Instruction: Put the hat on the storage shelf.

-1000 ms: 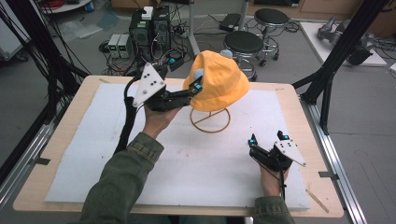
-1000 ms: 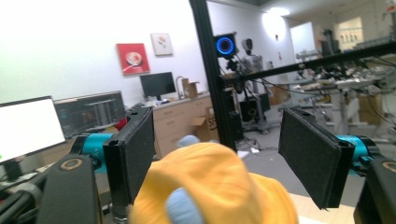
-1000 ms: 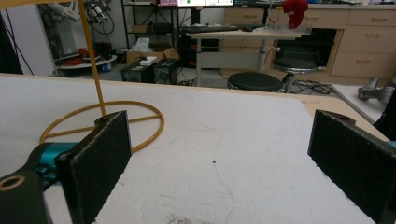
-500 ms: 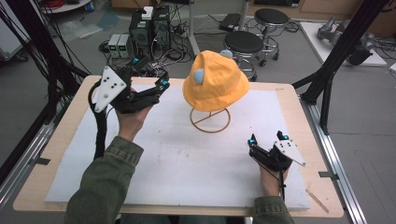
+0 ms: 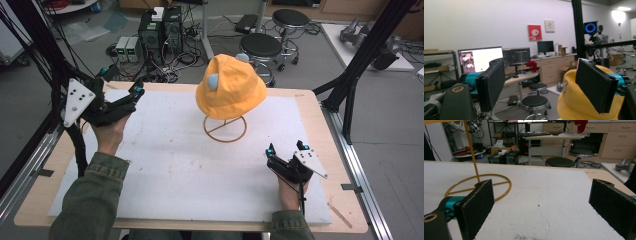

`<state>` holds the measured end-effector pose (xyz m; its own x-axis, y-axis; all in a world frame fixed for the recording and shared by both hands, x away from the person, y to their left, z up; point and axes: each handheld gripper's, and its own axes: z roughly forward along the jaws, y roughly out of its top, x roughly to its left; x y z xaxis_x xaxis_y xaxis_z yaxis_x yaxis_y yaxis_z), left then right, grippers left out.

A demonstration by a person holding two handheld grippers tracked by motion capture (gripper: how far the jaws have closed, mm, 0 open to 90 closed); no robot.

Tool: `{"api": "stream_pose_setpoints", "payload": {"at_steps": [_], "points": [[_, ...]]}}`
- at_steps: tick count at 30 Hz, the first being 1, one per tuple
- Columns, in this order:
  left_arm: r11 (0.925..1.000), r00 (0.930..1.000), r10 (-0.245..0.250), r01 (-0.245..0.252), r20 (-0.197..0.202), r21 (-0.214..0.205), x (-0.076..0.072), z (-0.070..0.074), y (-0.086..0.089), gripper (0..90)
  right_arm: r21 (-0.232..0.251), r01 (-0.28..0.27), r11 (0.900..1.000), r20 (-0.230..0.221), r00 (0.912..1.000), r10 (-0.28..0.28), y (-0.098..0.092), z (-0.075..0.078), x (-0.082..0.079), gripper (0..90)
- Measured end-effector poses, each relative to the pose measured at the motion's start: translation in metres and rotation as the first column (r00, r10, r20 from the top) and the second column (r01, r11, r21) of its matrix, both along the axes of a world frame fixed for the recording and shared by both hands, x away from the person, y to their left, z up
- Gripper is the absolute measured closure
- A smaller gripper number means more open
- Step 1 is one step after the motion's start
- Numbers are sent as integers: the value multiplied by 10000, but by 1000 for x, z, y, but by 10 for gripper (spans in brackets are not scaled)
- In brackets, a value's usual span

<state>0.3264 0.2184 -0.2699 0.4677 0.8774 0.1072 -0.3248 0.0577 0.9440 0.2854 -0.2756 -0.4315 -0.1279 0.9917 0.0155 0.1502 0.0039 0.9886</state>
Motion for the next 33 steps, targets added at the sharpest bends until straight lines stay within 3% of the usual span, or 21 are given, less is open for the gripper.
{"api": "stream_pose_setpoints", "payload": {"at_steps": [6,11,19,29,33], "points": [[9983,9986,486,-493,-226,-322,-9,-10,21,221,33,46,10000,-8,10000,-46,0,0,0,51],[9960,9961,865,-868,-194,-194,-21,-16,30,218,51,43,10000,-14,10000,-43,0,0,0,51],[9896,9884,1428,-1434,-518,-90,-36,-35,51,214,39,50,10000,-48,10000,-50,1,-1,0,51],[9764,9721,2117,-2149,-1006,-217,-54,-66,80,203,69,46,10000,-111,9999,-45,2,-2,0,51],[9661,9606,2528,-2570,-1154,-234,-63,-81,91,199,27,45,10000,-80,10000,-45,2,-2,0,51]]}}
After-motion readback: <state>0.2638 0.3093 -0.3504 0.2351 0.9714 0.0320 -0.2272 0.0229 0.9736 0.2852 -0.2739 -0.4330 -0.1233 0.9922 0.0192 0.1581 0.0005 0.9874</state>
